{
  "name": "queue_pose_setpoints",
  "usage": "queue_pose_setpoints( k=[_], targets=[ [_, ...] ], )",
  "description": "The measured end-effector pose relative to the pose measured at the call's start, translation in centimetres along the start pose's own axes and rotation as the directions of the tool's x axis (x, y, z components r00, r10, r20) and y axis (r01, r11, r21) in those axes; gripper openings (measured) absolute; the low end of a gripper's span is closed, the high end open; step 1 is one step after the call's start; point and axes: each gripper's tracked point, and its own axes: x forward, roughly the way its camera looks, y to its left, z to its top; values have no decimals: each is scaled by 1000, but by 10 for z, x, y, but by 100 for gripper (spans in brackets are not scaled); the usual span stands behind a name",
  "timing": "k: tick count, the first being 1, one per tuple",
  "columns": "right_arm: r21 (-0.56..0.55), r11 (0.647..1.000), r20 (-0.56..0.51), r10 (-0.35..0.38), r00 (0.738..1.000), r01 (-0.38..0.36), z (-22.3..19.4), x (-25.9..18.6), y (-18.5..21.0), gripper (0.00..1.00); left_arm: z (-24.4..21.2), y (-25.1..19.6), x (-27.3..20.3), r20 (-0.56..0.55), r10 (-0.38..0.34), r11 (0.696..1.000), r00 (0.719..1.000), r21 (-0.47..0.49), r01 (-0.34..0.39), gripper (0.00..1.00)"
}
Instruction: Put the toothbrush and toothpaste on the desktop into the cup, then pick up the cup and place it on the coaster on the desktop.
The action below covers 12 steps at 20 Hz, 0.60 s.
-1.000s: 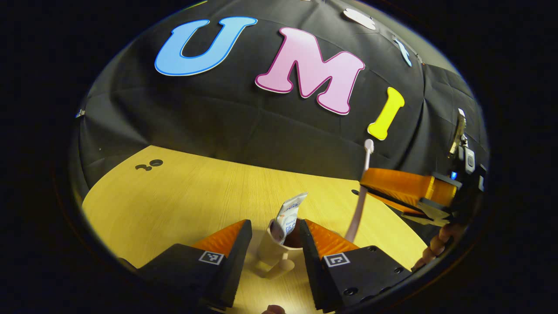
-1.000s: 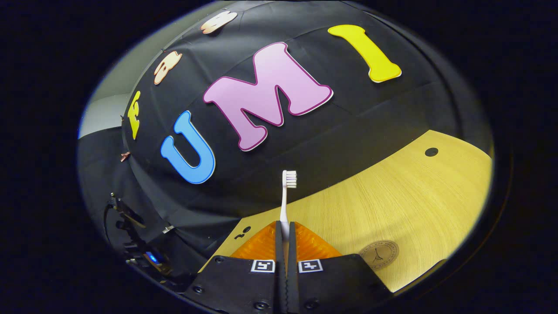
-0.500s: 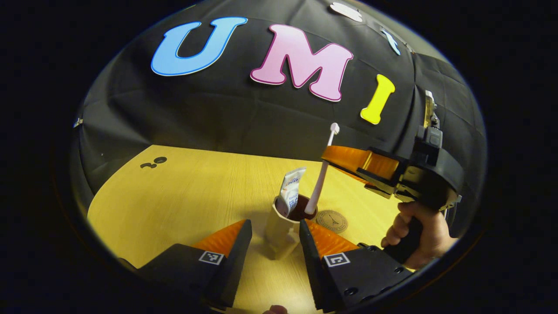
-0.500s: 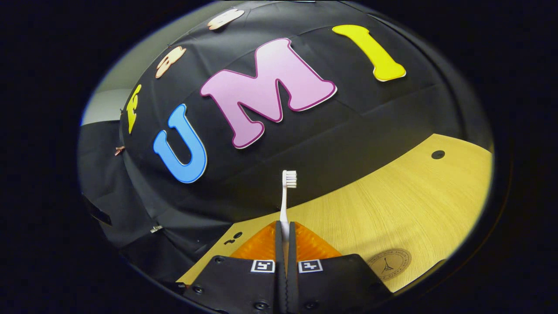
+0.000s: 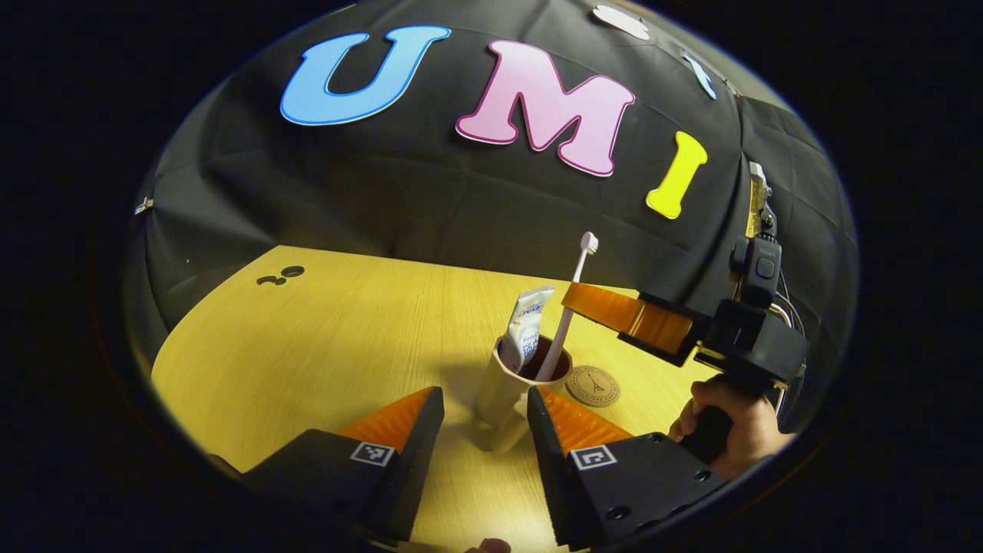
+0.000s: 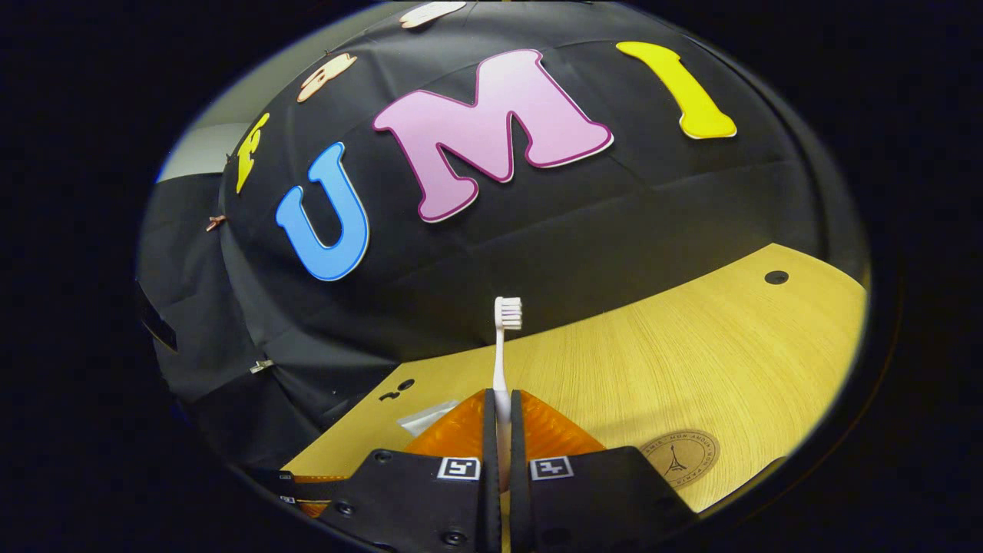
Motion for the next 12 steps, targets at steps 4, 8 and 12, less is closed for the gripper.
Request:
queue_pose_setpoints(
  k=[4,8,12],
  targets=[
    [-4,1000,-55,20,998,-20,-14,-10,-2,17,-7,-3,4,-26,-4,1000,1000,9,4,68],
    [40,999,-98,30,995,-26,-17,-28,-5,29,-18,-11,3,-87,-19,1000,996,23,21,68],
    [32,999,-151,18,988,-13,-13,-62,-18,17,-37,-18,9,-174,-22,998,985,61,33,69]
  ],
)
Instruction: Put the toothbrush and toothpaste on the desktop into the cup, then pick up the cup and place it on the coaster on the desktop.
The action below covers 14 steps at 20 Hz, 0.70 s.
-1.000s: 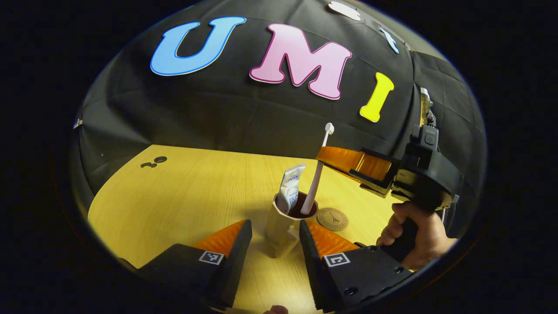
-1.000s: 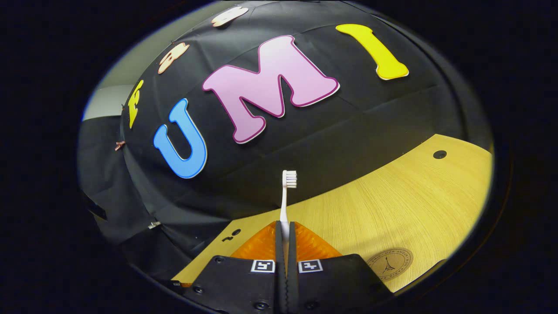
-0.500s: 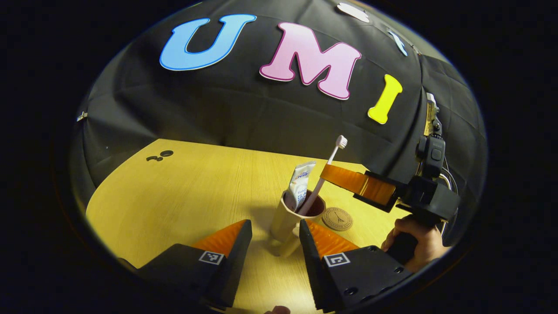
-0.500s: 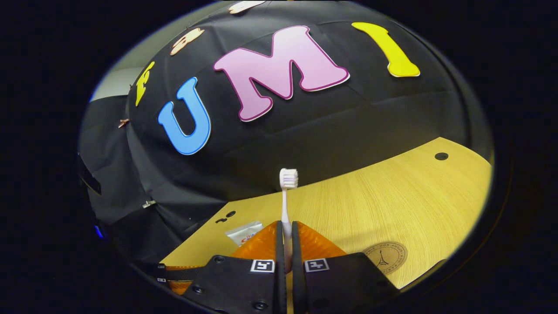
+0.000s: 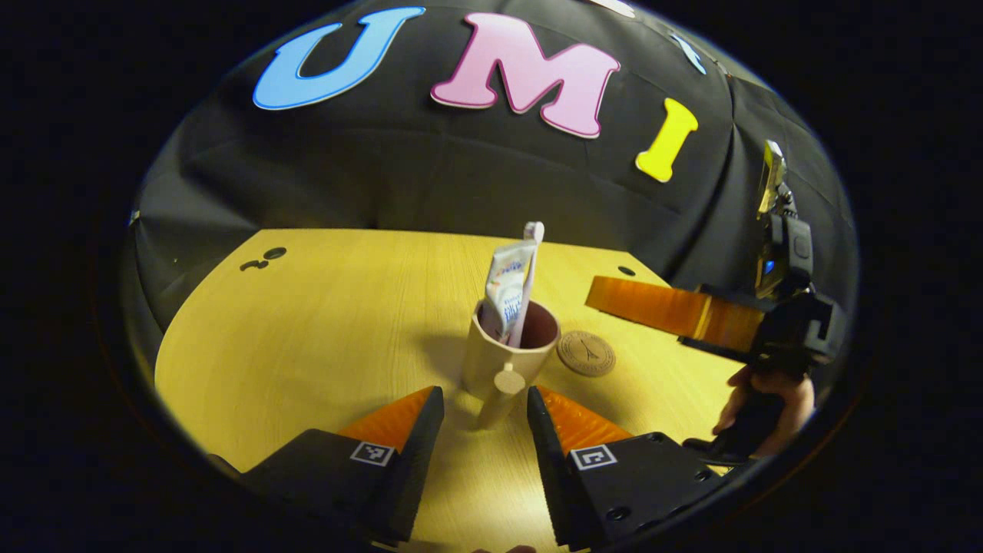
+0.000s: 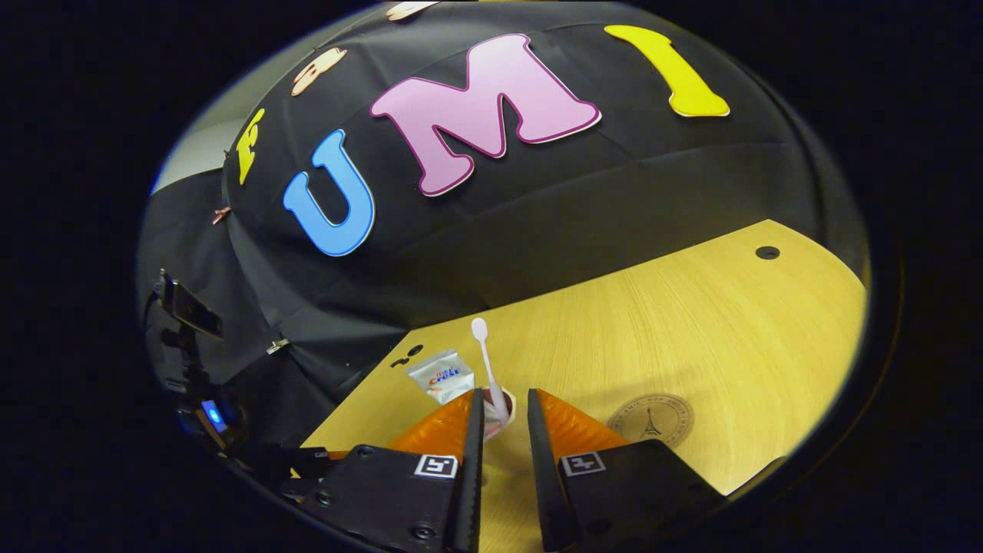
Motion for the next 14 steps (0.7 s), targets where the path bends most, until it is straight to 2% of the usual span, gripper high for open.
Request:
queue_pose_setpoints(
  k=[2,3,10,14],
  targets=[
    [10,1000,-31,-4,1000,4,-3,-21,-9,17,-2,-2,8,-36,9,1000,999,16,-8,69],
    [13,1000,-45,-12,999,12,-4,-32,-16,34,-4,-4,14,-59,14,1000,998,23,-13,68],
    [30,997,-124,-73,990,78,-25,-95,-68,34,-2,4,44,-151,72,996,986,53,-65,69],
    [40,994,-148,-98,984,105,-34,-114,-90,34,-7,4,51,-207,75,996,976,71,-62,66]
  ],
)
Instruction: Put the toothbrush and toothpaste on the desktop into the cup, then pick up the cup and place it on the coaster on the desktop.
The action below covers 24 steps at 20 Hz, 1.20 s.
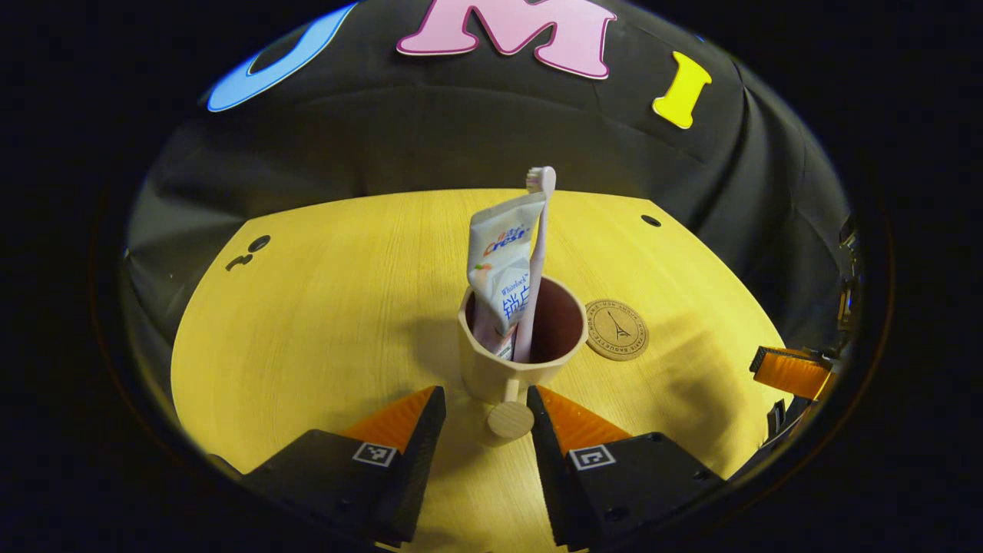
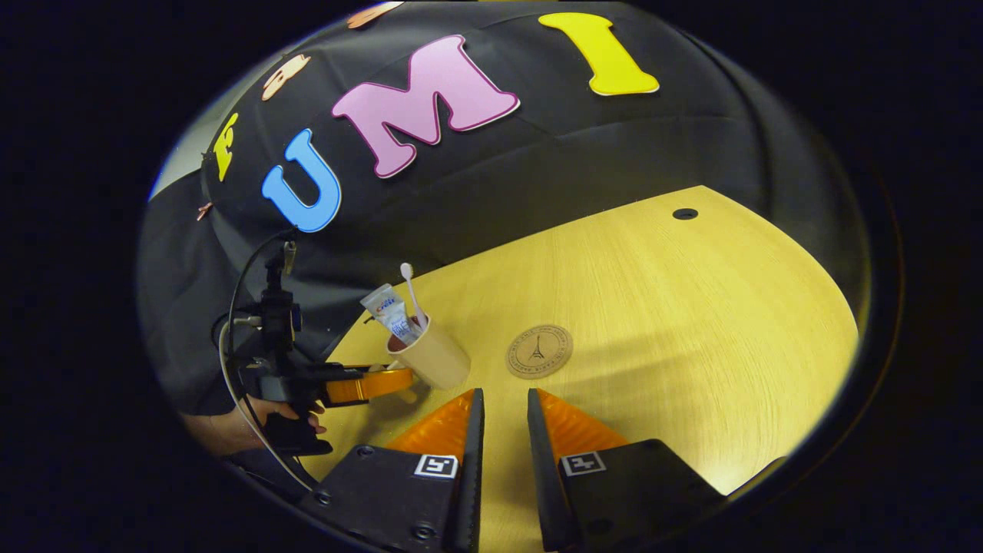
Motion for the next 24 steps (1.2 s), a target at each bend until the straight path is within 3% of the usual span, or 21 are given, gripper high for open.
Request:
queue_pose_setpoints(
  k=[5,6,8,9,10,11,13,14,24],
  targets=[
    [26,1000,-9,2,1000,-2,-5,-5,-5,34,2,-9,5,-46,-10,998,999,61,13,63],
    [30,1000,-12,7,1000,-7,-8,-7,-4,34,3,-12,5,-48,-20,997,999,74,23,50],
    [24,1000,-18,13,1000,-12,-13,-6,-2,34,1,-13,9,-61,-20,995,998,94,26,39],
    [21,1000,-23,16,1000,-15,-15,-7,-1,34,4,-13,6,-57,-22,995,998,99,27,25],
    [22,1000,-28,16,999,-15,-18,-7,-1,34,2,-14,9,-59,-23,995,998,97,29,34],
    [26,1000,-30,17,999,-16,-21,-7,-1,34,4,-14,9,-48,-27,995,998,94,31,22],
    [36,999,-34,14,999,-13,-26,-8,-1,34,7,-11,11,-13,-26,995,1000,91,27,22],
    [37,999,-36,12,999,-11,-28,-8,-1,34,8,-10,12,3,-20,995,1000,94,20,16],
    [41,999,-27,-10,1000,11,-25,-12,-12,34,14,-31,5,59,-54,991,997,129,46,16]
  ],
)
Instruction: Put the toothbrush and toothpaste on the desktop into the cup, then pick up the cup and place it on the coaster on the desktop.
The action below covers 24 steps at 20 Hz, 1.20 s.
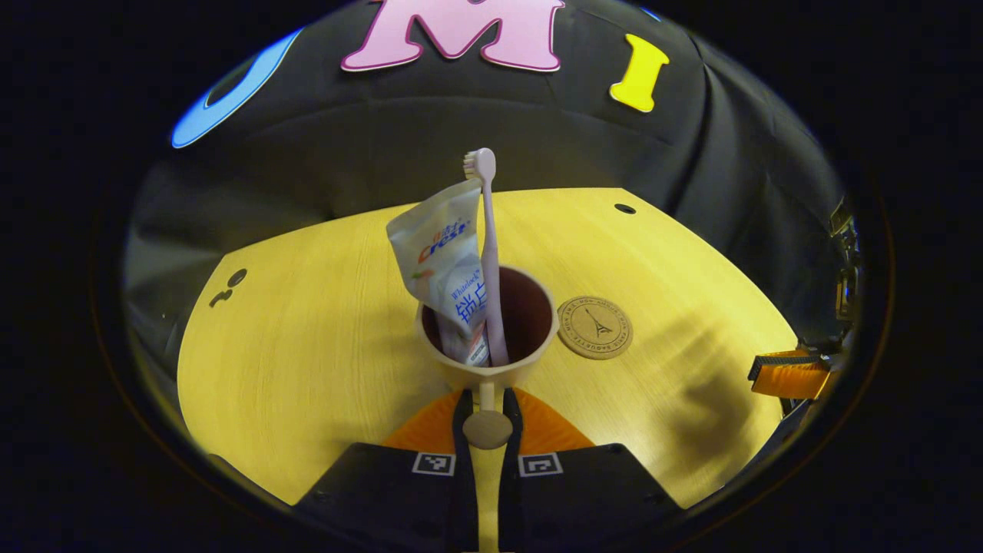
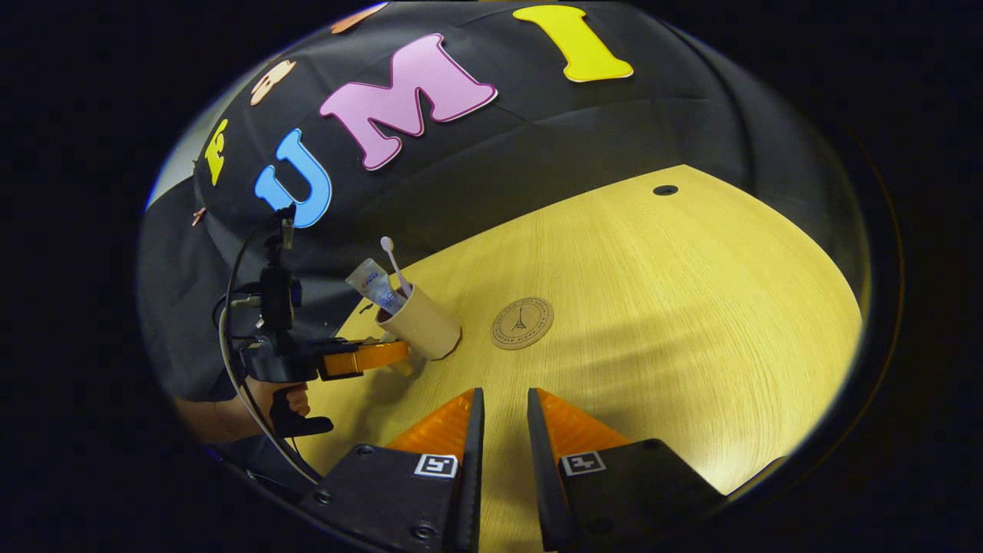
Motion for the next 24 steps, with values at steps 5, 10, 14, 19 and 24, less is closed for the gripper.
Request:
queue_pose_setpoints(
  k=[5,10,14,19,24],
  targets=[
    [15,1000,8,-14,1000,14,10,-9,-15,34,21,-30,6,11,-30,999,999,32,29,15],
    [27,999,28,-45,999,44,22,-23,-39,34,38,-70,25,7,-75,995,997,69,74,15],
    [47,997,41,-69,997,67,27,-32,-57,34,41,-90,36,-3,-88,993,996,81,88,10],
    [59,996,47,-72,996,69,28,-34,-63,34,39,-99,44,-26,-85,992,996,87,87,15],
    [61,996,42,-65,997,62,26,-33,-64,34,39,-104,46,-35,-84,992,996,93,87,15]
  ],
)
